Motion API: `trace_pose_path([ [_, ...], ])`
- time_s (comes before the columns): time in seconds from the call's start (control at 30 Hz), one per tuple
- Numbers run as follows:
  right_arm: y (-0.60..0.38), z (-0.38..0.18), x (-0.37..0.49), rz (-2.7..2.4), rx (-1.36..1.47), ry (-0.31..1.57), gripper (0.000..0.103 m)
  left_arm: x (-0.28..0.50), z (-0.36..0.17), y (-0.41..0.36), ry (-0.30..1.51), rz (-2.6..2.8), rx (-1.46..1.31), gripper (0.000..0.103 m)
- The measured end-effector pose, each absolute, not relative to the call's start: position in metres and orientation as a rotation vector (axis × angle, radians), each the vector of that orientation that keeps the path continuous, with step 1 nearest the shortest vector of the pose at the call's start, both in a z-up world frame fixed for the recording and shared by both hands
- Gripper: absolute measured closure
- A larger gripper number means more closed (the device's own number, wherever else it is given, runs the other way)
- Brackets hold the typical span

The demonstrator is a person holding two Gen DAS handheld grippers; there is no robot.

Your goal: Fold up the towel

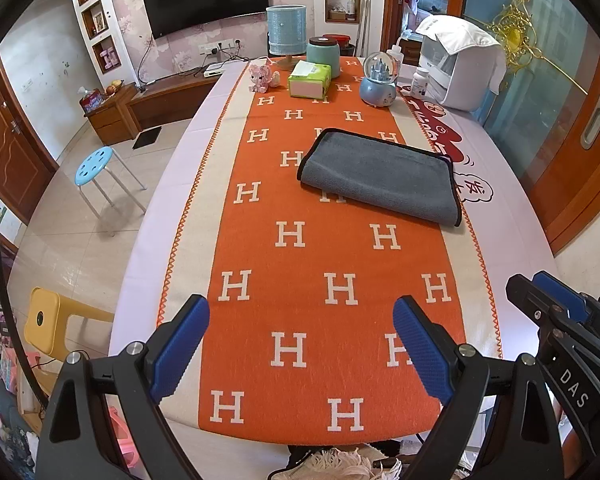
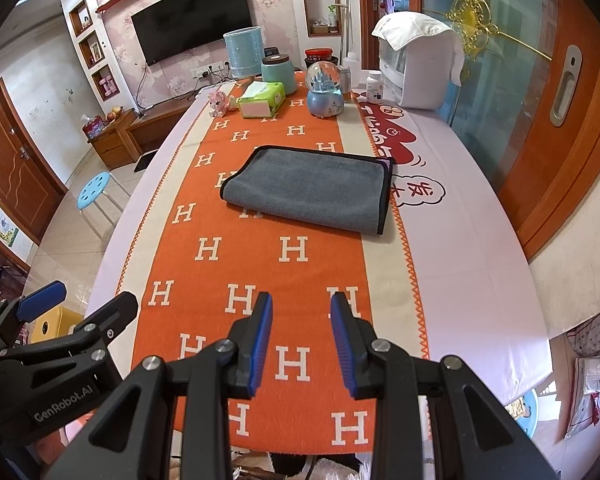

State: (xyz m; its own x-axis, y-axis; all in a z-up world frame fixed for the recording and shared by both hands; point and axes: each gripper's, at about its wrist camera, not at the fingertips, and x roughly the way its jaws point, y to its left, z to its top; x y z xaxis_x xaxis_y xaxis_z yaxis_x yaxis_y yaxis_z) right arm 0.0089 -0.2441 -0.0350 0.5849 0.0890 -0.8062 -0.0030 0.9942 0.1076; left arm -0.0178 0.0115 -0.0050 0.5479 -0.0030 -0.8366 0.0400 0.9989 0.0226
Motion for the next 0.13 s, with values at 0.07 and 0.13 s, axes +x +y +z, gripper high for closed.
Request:
trace_pose_path([
  [0.07, -0.2442, -0.0348, 0.0089, 0.053, 0.099, 0.945, 0.073, -0.0182, -0.0054, 0.0113, 0.992, -0.025, 0.041, 0.011],
  [0.13, -0.2444, -0.0355, 0.0075, 0.054, 0.098, 0.944, 0.073, -0.0175, -0.0046, 0.0112, 0.993, -0.027, 0.04, 0.011],
])
